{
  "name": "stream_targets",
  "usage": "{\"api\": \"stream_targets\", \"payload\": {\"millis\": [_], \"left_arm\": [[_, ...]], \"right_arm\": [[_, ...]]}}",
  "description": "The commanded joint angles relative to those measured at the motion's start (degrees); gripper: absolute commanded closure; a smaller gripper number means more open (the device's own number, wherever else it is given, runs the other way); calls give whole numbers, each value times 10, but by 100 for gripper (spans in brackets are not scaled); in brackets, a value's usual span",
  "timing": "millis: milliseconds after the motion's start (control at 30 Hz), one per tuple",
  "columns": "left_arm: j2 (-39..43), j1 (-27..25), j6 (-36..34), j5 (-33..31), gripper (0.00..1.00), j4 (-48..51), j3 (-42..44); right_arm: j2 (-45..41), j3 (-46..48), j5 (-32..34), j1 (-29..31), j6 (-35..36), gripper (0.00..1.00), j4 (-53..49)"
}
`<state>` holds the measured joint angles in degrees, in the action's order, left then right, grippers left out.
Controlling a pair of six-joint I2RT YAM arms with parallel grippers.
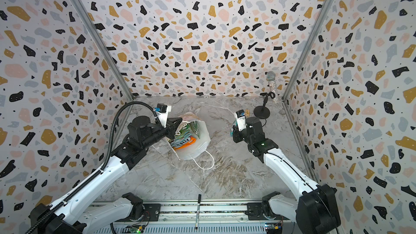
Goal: Take the snacks out of the paper bag
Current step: 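Carry the teal packet away from the bag and release it on the table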
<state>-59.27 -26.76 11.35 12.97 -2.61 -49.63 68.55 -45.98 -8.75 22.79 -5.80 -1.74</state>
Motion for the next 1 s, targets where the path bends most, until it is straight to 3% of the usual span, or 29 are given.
{"api": "stream_targets", "payload": {"millis": [0,433,700,967], "left_arm": [[2,-3,-4,-2,100,-21,0],[5,-3,-8,-8,100,-20,1],[3,-5,-7,-4,100,-20,1],[2,-4,-7,-5,100,-20,0]], "right_arm": [[30,-18,-63,-8,-18,100,74],[234,-102,-248,-14,-82,100,210],[322,-119,-280,-45,-92,100,241],[367,-104,-248,-93,-84,100,242]]}}
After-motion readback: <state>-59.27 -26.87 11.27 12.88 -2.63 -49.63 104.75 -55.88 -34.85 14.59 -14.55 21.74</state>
